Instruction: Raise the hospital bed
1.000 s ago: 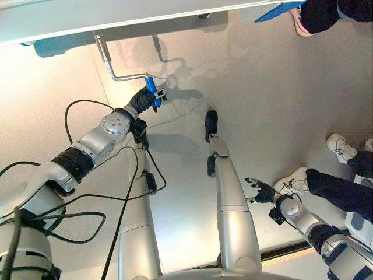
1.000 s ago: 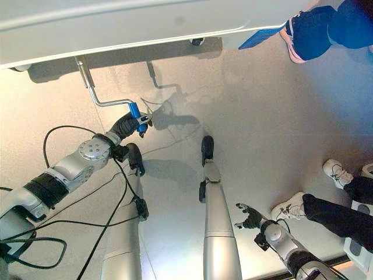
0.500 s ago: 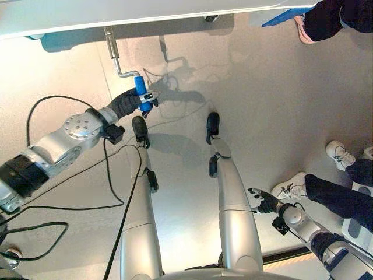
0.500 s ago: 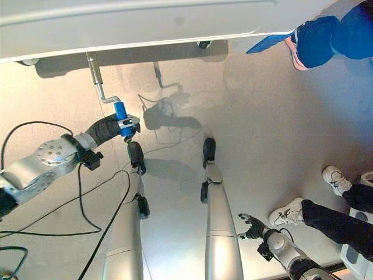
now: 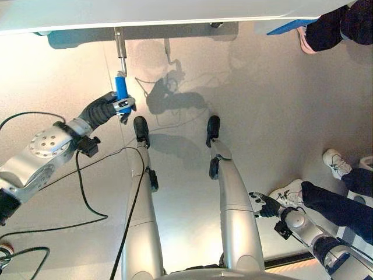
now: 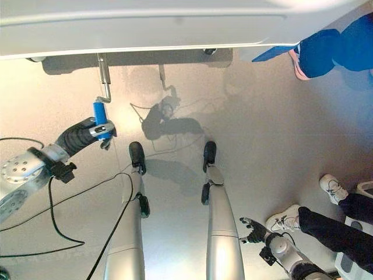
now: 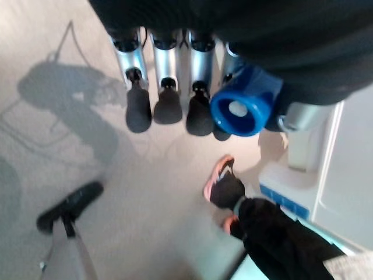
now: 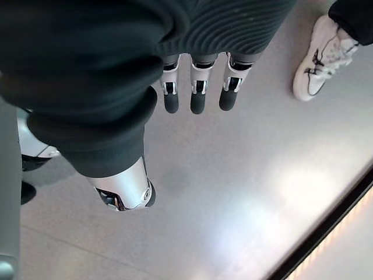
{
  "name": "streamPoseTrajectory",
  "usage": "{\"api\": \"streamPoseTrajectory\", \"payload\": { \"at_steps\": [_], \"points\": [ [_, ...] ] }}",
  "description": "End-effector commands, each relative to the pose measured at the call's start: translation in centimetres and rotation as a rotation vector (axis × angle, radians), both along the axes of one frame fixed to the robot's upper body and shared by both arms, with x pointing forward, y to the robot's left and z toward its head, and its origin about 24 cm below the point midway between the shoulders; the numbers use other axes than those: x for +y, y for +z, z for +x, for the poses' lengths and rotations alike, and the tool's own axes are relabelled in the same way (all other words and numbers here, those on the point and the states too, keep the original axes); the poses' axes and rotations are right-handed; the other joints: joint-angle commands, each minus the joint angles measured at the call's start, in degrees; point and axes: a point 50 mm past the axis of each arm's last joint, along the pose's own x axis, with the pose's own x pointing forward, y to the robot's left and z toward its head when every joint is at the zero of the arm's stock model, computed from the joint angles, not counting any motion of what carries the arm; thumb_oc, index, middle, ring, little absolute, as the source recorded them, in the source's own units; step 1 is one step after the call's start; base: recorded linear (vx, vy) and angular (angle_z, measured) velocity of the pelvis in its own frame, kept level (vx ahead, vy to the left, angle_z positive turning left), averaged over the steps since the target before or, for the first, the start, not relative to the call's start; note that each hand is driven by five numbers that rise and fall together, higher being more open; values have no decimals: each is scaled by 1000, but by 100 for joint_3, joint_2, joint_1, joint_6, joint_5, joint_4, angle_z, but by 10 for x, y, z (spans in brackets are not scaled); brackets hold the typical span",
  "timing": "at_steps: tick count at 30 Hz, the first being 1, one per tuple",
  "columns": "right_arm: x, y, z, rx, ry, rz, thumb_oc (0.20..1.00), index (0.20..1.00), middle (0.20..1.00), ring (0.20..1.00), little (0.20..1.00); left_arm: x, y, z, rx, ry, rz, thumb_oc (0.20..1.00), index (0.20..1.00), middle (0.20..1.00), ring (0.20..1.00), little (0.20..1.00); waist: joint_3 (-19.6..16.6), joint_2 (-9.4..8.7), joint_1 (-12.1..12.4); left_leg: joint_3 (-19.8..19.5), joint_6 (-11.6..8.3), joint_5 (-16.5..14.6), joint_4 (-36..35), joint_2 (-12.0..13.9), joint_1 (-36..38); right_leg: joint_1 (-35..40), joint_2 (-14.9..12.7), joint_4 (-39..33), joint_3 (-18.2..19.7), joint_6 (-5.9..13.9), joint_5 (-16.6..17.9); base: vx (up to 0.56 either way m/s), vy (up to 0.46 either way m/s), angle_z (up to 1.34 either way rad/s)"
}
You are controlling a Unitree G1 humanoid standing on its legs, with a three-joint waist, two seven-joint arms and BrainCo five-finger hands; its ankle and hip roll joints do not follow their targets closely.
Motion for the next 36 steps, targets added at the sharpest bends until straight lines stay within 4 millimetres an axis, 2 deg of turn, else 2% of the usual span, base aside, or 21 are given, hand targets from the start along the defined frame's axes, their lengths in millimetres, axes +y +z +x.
{"api": "streamPoseTrajectory", "payload": {
  "at_steps": [1,4,5,6,8,9,14,17,22,27,29,31,32,36],
  "points": [
    [-23,-15,-42,116,-13,-51,1000,1000,1000,1000,1000,-10,44,-14,-270,-89,2,200,200,200,200,200,-69,114,-49,124,248,-803,720,-208,-98,469,279,-1314,-294,149,716,2,34,4],
    [-25,-13,-40,112,-14,-56,1000,1000,1000,1000,1000,0,43,-12,-273,-39,19,200,200,200,200,200,-69,91,-26,108,259,-804,706,-219,-96,510,269,-1378,-330,162,733,4,42,6],
    [-26,-12,-39,105,-17,-60,1000,1000,1000,1000,1000,14,37,-10,-259,34,3,200,200,200,200,200,-69,66,-4,108,277,-816,714,-238,-118,543,253,-1431,-349,182,749,3,35,5],
    [-26,-12,-39,105,-16,-61,1000,1000,1000,1000,1000,15,37,-10,-259,34,2,200,200,200,200,200,-69,66,-10,107,278,-817,715,-238,-118,544,253,-1432,-349,183,750,4,53,4],
    [-25,-10,-36,94,-10,-53,1000,1000,1000,1000,1000,35,33,-6,-261,145,-9,200,200,200,200,200,-68,7,2,72,298,-851,770,-255,-155,561,240,-1445,-362,186,748,9,52,3],
    [-25,-10,-36,93,-10,-54,1000,1000,1000,1000,1000,35,33,-6,-261,145,-10,200,200,200,200,200,-68,8,0,72,298,-853,773,-255,-157,561,240,-1444,-362,187,747,10,48,2],
    [-21,-7,-30,81,3,-46,1000,1000,1000,1000,1000,67,27,-1,-271,325,-44,200,200,200,200,200,-69,-126,-9,9,346,-996,999,-276,-313,599,233,-1507,-360,206,747,9,57,2],
    [-21,-7,-27,79,-1,-47,1000,1000,1000,1000,1000,73,24,3,-277,375,-62,200,200,200,200,200,-70,-185,-24,-5,361,-1067,1120,-287,-378,602,239,-1506,-351,208,735,3,16,1],
    [-20,-2,-21,66,5,-44,1000,1000,1000,1000,1000,82,35,17,-315,475,-52,200,200,200,200,200,-71,-306,-106,-49,403,-1274,1483,-293,-610,514,229,-1479,-313,217,704,10,55,2],
    [-18,5,-9,31,2,-37,1000,1000,1000,1000,1000,97,43,44,-305,636,-96,200,200,200,200,200,-71,-429,-317,-5,456,-1640,2086,-309,-971,381,195,-1566,-128,293,777,16,99,-1],
    [-18,6,-8,27,-5,-36,1000,1000,1000,1000,1000,96,45,51,-294,648,-87,200,200,200,200,200,-70,-430,-330,10,448,-1687,2223,-313,-1044,361,196,-1575,-99,308,789,16,60,-4],
    [-13,8,-1,16,4,-26,1000,1000,1000,1000,1000,97,49,65,-268,706,-59,200,200,200,200,200,-71,-507,-451,40,477,-1882,2492,-327,-1152,315,206,-1601,-8,334,823,22,97,-3],
    [-13,8,-1,15,1,-23,1000,1000,1000,1000,1000,96,50,66,-269,702,-56,200,200,200,200,200,-70,-514,-423,43,478,-1889,2501,-321,-1161,307,210,-1602,-5,335,824,10,47,-9],
    [-1,16,12,-32,31,11,1000,1000,1000,1000,1000,94,65,80,-275,778,-104,200,200,200,200,200,-71,-669,-596,130,479,-2077,2818,-251,-1336,195,276,-1708,142,373,917,13,51,-12]
  ]
}}
